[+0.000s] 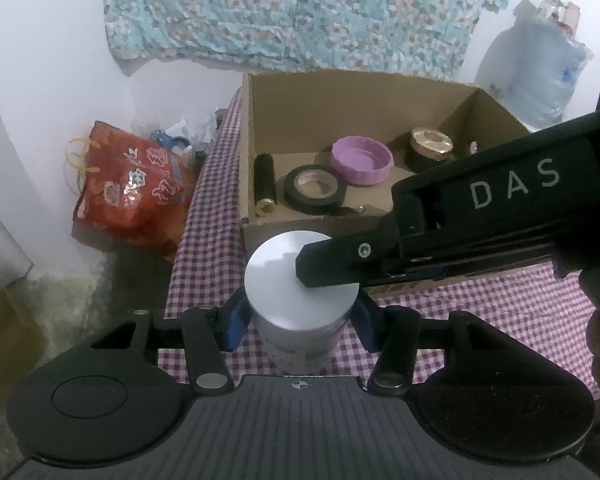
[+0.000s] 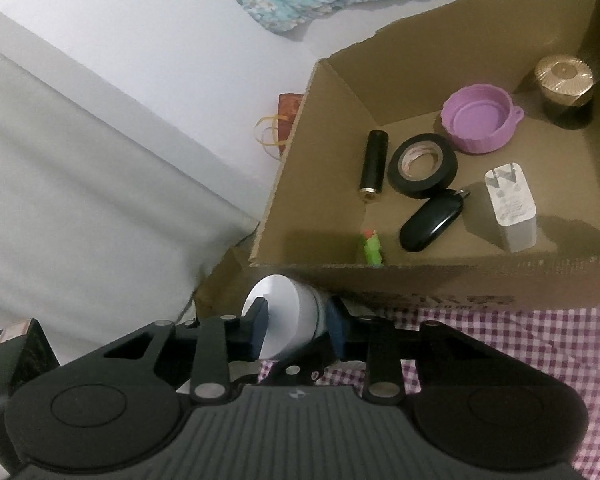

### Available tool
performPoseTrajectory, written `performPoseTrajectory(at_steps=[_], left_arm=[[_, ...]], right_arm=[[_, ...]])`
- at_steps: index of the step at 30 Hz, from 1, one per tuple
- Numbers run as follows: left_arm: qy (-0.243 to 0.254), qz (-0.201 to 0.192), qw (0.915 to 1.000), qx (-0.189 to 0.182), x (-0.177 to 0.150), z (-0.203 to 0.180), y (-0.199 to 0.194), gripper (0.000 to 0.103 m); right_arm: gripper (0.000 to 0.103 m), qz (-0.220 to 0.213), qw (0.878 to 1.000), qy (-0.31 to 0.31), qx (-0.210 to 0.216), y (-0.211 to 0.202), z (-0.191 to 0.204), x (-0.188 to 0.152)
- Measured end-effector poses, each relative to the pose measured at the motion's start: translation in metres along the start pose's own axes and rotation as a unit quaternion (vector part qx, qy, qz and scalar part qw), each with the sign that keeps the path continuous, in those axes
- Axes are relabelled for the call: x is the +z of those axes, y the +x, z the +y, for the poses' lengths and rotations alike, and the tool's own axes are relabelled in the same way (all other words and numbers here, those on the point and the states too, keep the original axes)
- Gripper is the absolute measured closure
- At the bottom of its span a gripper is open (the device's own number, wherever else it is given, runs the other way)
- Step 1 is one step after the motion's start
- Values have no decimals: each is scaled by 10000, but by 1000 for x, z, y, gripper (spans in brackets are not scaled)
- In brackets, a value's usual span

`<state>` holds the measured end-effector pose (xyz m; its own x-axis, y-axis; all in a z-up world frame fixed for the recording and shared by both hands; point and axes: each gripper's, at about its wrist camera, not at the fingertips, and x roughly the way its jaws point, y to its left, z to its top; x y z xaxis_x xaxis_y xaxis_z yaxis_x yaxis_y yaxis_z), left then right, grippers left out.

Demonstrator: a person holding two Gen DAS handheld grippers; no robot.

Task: Organize rigid objects
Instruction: 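Lift the white pill bottle into the cardboard box and release it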

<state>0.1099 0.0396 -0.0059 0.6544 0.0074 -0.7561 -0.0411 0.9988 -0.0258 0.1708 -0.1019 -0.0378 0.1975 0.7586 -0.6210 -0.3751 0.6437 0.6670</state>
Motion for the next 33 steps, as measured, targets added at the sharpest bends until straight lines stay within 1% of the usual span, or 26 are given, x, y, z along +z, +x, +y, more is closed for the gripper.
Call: performPoseTrajectory(at_steps=[6, 10, 14, 19, 24, 28, 33], left_arm=[[117, -205, 9997, 66, 2, -3, -31, 51], [240, -531, 9982, 163, 17, -11, -57, 51], [414, -922, 9948, 149, 37, -26, -74, 51], [566, -1164, 9916, 13, 66, -54, -75, 51], [572, -1157, 9910, -361, 103, -85, -51, 51], [625, -930, 9919, -604, 129, -105, -11, 51], [725, -469, 9935, -738, 135, -125, 41, 51]], right_arm=[[69, -123, 9997, -150, 120, -19, 20, -7], [68, -359, 9982, -371, 291, -43, 39, -5], [68, -741, 9944, -639, 407, -74, 54, 6], [68, -1086, 9900, -779, 446, -108, 51, 32], [68, -1367, 9867, -826, 290, -136, 29, 62], [68, -1474, 9867, -676, 60, -140, -5, 90], [68, -1346, 9906, -218, -95, -128, -62, 117]])
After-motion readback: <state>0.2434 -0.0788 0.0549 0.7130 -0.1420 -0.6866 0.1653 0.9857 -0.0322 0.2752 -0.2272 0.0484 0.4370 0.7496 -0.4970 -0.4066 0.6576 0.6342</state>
